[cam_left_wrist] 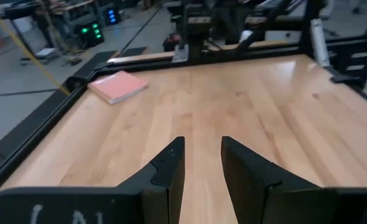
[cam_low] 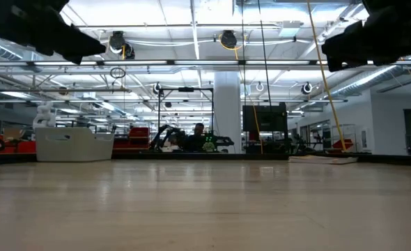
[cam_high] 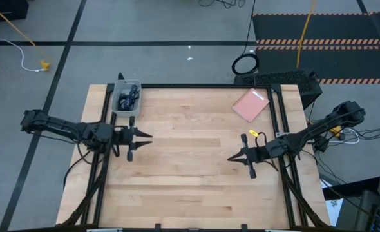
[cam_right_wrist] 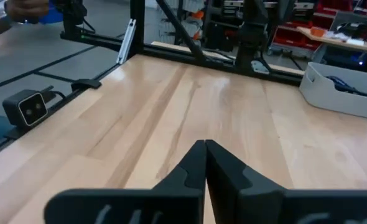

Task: Pick and place USB-C Cables
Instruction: Return to Home Position

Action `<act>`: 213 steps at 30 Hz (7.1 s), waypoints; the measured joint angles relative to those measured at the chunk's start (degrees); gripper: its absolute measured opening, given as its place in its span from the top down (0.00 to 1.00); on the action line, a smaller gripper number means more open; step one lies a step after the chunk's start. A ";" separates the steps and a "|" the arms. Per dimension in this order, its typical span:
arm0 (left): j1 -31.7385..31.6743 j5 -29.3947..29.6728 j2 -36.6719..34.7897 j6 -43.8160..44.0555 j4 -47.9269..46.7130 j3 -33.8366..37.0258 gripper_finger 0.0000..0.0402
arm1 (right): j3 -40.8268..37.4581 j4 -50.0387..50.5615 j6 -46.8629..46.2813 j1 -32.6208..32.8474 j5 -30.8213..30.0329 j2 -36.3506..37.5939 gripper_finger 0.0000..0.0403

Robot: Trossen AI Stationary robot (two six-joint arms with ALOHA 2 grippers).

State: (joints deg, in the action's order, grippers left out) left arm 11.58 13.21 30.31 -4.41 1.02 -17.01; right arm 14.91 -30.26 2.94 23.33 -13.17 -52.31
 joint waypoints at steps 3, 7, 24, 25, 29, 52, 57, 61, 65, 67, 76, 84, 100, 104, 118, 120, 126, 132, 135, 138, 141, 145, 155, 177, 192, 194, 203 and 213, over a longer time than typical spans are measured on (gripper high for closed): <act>-0.78 -3.06 -1.46 -0.26 0.15 0.90 0.76 | -2.41 -2.44 0.88 -0.02 0.01 1.14 1.00; -1.95 -5.63 -2.37 -0.44 0.16 2.01 0.86 | -4.85 -2.59 1.39 -0.03 2.51 3.45 1.00; -5.85 -14.52 -4.00 -1.75 3.02 6.09 0.99 | -12.67 1.42 -0.88 -0.06 2.97 20.76 1.00; -5.92 -15.16 -4.39 -1.77 2.99 6.09 0.98 | -12.67 2.50 -0.94 -0.06 2.98 21.81 1.00; -5.93 -15.74 -6.45 -2.51 0.73 6.09 0.98 | -12.73 6.36 -0.73 -0.04 2.99 26.18 1.00; -5.93 -15.98 -19.02 -3.45 3.84 15.27 0.98 | -12.93 15.60 1.21 -0.04 2.97 40.66 1.00; -5.93 -15.95 -22.11 -3.45 3.66 16.17 0.99 | -12.95 19.27 2.81 -0.05 2.85 45.31 1.00; -5.96 -16.81 -23.81 -2.60 2.53 16.45 0.98 | -13.00 21.06 4.72 -0.06 2.54 50.35 1.00; -5.94 -19.91 -25.88 -3.09 2.34 16.45 0.99 | -12.82 23.21 5.67 -0.06 1.07 52.21 1.00; -5.96 -19.78 -26.88 -3.54 1.39 16.45 0.99 | -12.82 24.19 5.69 -0.19 -0.27 52.19 1.00; -5.96 -17.25 -27.99 -4.35 0.18 16.45 0.99 | -12.82 25.49 6.64 -0.50 -3.43 52.24 1.00; -5.96 -16.22 -28.09 -4.02 0.02 16.45 0.99 | -14.07 23.36 7.57 -3.62 -2.50 52.22 1.00; -5.96 -15.69 -28.09 -3.44 0.54 16.43 0.97 | -14.07 26.32 9.74 -12.49 5.84 52.17 1.00; -5.96 -15.69 -28.09 -3.01 0.54 16.45 0.99 | -14.07 25.28 10.23 -14.89 5.98 52.19 1.00; -5.96 -15.65 -28.09 -1.88 0.55 16.45 0.97 | -14.07 28.36 11.15 -24.81 13.32 52.17 1.00; -5.96 -15.65 -28.09 -1.88 0.60 16.45 0.98 | -14.07 28.50 10.57 -26.06 13.71 52.19 1.00; -5.96 -15.65 -28.08 -1.92 0.65 16.43 0.98 | -14.07 28.93 8.78 -27.16 13.31 52.07 1.00; -5.96 -15.63 -28.09 -2.41 0.69 16.45 0.99 | -14.04 28.74 10.01 -27.12 11.98 51.45 1.00; -5.93 -15.61 -28.09 -3.47 0.69 16.45 0.99 | -14.07 28.35 9.69 -27.12 11.91 51.45 1.00; -5.96 -15.61 -28.09 -3.46 0.63 16.43 0.99 | -14.06 28.33 9.81 -27.12 11.87 51.45 1.00; -5.95 -15.63 -28.18 -2.81 -0.03 16.43 0.99 | -14.07 28.32 9.77 -27.12 11.86 51.45 1.00; -5.94 -15.61 -29.31 -0.96 0.02 16.43 0.99 | -14.05 28.28 9.77 -27.12 11.80 51.45 1.00; -3.45 -15.66 -30.17 -0.45 1.38 16.40 1.00 | -14.04 28.24 9.77 -27.12 11.77 51.45 1.00; -10.45 -16.63 -30.17 -5.33 0.21 16.40 0.99 | -14.07 28.20 9.77 -27.12 11.76 51.45 1.00; -10.44 -15.95 -29.54 -3.83 -0.05 16.40 0.99 | -14.04 28.20 9.77 -27.12 11.76 51.45 1.00; -10.44 -15.95 -29.54 -4.20 -0.05 16.40 0.99 | -14.06 28.20 9.77 -27.12 11.76 51.45 1.00; -10.44 -15.93 -29.54 -4.30 -0.03 16.40 0.95 | -14.04 28.20 9.77 -27.12 11.76 51.45 1.00; -10.44 -15.91 -29.52 -4.33 -0.01 16.40 0.95 | -14.04 28.19 9.77 -27.12 11.76 51.45 1.00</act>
State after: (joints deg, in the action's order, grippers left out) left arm 1.15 -2.70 0.80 -8.73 1.02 -0.60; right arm 0.86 -2.08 12.71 -3.79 -1.41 -0.86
